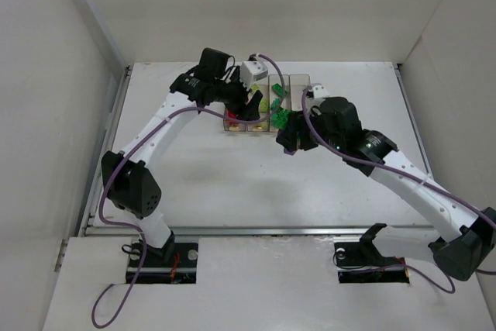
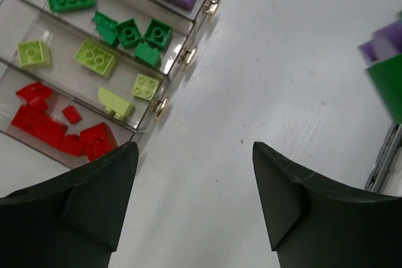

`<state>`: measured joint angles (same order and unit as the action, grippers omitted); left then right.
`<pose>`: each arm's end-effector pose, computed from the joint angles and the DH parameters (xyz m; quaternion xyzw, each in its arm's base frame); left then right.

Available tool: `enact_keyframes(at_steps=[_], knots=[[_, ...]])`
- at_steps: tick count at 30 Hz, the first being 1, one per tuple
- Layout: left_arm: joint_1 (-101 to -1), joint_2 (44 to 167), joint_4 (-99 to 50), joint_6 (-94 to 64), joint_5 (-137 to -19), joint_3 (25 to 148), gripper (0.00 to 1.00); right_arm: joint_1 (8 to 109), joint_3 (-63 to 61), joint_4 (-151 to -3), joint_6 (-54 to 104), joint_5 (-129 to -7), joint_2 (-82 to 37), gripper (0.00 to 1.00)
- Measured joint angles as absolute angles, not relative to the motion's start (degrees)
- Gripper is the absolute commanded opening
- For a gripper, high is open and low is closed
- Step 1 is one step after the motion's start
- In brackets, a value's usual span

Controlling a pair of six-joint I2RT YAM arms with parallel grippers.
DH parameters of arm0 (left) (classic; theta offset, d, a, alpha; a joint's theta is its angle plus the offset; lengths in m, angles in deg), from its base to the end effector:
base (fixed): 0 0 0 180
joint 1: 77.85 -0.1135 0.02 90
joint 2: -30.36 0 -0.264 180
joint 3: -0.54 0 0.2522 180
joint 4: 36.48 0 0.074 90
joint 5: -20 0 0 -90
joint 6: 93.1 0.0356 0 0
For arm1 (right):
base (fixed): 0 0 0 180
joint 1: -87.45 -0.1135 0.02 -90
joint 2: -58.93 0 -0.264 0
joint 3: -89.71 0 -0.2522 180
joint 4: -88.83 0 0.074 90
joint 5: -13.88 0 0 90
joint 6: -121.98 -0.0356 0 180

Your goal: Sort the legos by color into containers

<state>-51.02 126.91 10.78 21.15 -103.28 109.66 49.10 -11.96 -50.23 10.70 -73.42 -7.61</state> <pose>0.3317 -0.1897 0.3716 0.4858 0.7084 -0.2636 0.4389 0.2009 0.1611 0.3538 -0.1397 0.8507 0.2693 0.4292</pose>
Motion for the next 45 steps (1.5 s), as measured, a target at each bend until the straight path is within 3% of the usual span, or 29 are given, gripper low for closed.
enact_keyframes(at_steps=[8,13,16,17,24,29,36,39,45], knots=[[-50.8,124.88,14.14,38.63,-100.83,113.22,0.63,49.1,-10.1,-52.4,12.73,-68.24,-11.81,0.0],[-56.48,123.3,10.87,48.12,-97.42,113.46,0.63,49.26,-4.83,-52.62,12.93,-67.43,-15.72,0.0],[-60.83,123.2,6.01,49.8,-96.74,113.46,0.7,49.93,-2.8,-53.05,12.88,-66.56,-18.32,0.0],[-62.08,123.2,4.09,49.39,-96.77,113.46,0.76,50.35,-2.43,-53.45,12.8,-66.12,-19.22,0.0],[-66.74,122.87,0.16,49.12,-97.55,118.14,0.76,55.75,-0.42,-55.13,11.81,-64.5,-24.51,0.0],[-63.04,114.26,0.13,51.27,-98.32,108.89,0.8,57.78,1.07,-55.81,11.88,-62.93,-26.15,0.0],[-47.61,100.01,-2.82,52.23,-98.12,94.09,0.65,57.78,2.93,-55.94,12.56,-58.95,-26.67,0.0],[-42.15,99.98,-4.98,52.07,-96.92,93.24,0.63,57.78,2.93,-55.96,12.71,-57.57,-26.54,0.0],[-36.49,105.58,-9.92,52.58,-92.29,93.24,0.48,57.78,2.88,-55.98,12.56,-55.56,-25.89,0.0]])
